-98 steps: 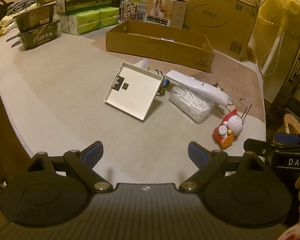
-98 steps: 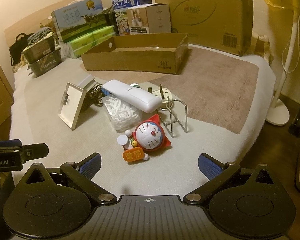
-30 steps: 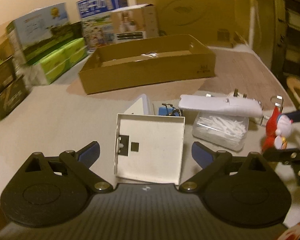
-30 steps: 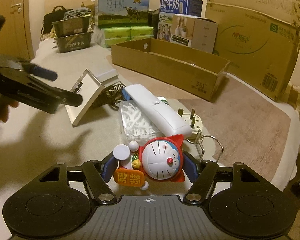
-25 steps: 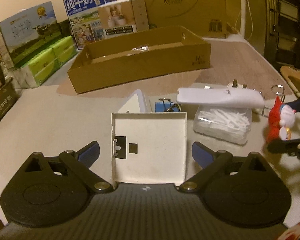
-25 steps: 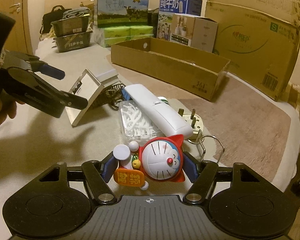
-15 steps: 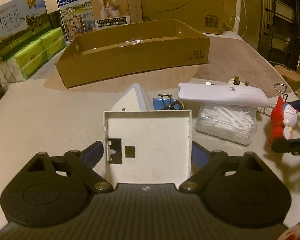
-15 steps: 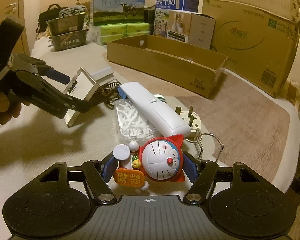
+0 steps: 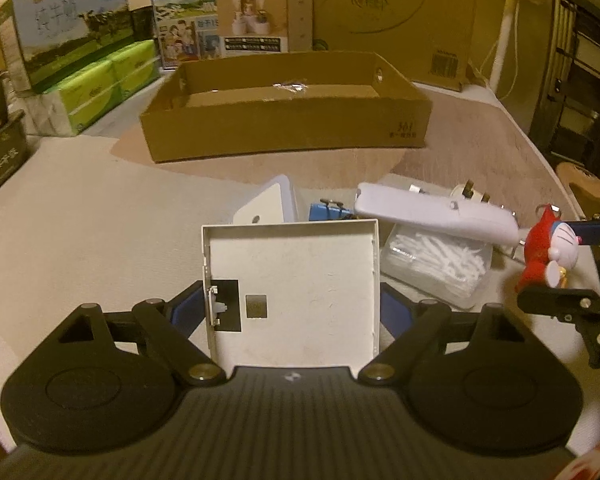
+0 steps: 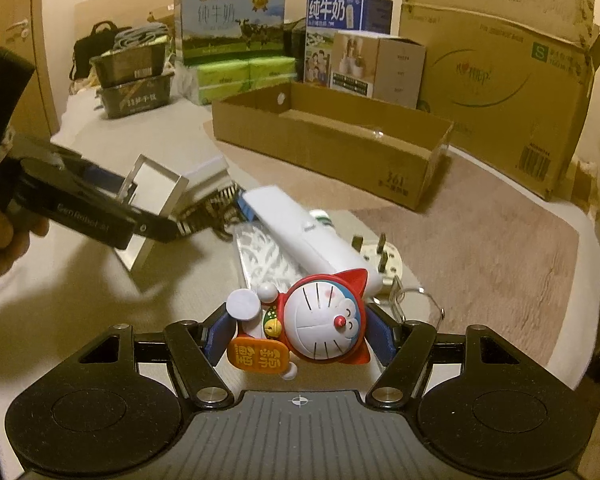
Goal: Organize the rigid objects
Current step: 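Carry the white panel in the left tool while the right tool carries the figurine to the box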
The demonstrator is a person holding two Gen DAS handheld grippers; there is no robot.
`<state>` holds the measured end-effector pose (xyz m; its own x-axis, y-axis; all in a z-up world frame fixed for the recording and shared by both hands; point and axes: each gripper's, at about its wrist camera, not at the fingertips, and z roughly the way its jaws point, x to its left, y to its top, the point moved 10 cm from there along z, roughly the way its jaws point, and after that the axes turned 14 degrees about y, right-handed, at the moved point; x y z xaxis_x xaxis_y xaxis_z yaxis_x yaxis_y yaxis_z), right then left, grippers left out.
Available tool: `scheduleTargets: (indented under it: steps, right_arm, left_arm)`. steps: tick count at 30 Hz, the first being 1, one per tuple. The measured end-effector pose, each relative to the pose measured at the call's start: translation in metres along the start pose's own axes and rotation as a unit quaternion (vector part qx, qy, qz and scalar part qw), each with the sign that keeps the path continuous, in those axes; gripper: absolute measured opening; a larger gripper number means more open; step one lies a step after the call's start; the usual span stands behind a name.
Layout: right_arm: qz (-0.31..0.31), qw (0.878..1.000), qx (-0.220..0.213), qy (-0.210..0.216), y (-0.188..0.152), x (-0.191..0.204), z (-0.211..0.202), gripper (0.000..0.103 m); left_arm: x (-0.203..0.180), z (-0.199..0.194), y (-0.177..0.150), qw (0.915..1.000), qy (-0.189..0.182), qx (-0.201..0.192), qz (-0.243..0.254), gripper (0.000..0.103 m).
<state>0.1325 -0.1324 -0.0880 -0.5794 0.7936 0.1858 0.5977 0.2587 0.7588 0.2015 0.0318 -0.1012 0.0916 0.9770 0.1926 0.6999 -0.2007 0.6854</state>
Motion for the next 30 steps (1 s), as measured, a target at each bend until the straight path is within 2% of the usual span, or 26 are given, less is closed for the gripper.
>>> scheduleTargets:
  steps: [7, 16, 22, 30]
  right_arm:
    - [0.026, 0.999, -0.022, 0.006, 0.03, -0.005, -0.011, 0.069]
    - [0.053, 0.998, -0.044, 0.006, 0.079, -0.033, -0.019, 0.069]
    - [0.062, 0.997, -0.051, 0.003, 0.107, -0.054, -0.015, 0.069]
    - [0.07, 0.996, -0.046, 0.003, 0.135, -0.082, 0.01, 0.069]
  left_arm:
    - [0.009, -0.023, 0.022, 0.9996, 0.014, -0.009, -0.023, 0.087]
    - [0.018, -0.036, 0.067, 0.9982, 0.031, -0.028, -0.044, 0.087]
    - [0.024, -0.027, 0.092, 0.9972, 0.034, -0.033, -0.058, 0.087]
    - [0.029, 0.001, 0.122, 0.9973, 0.031, -0.036, -0.055, 0.087]
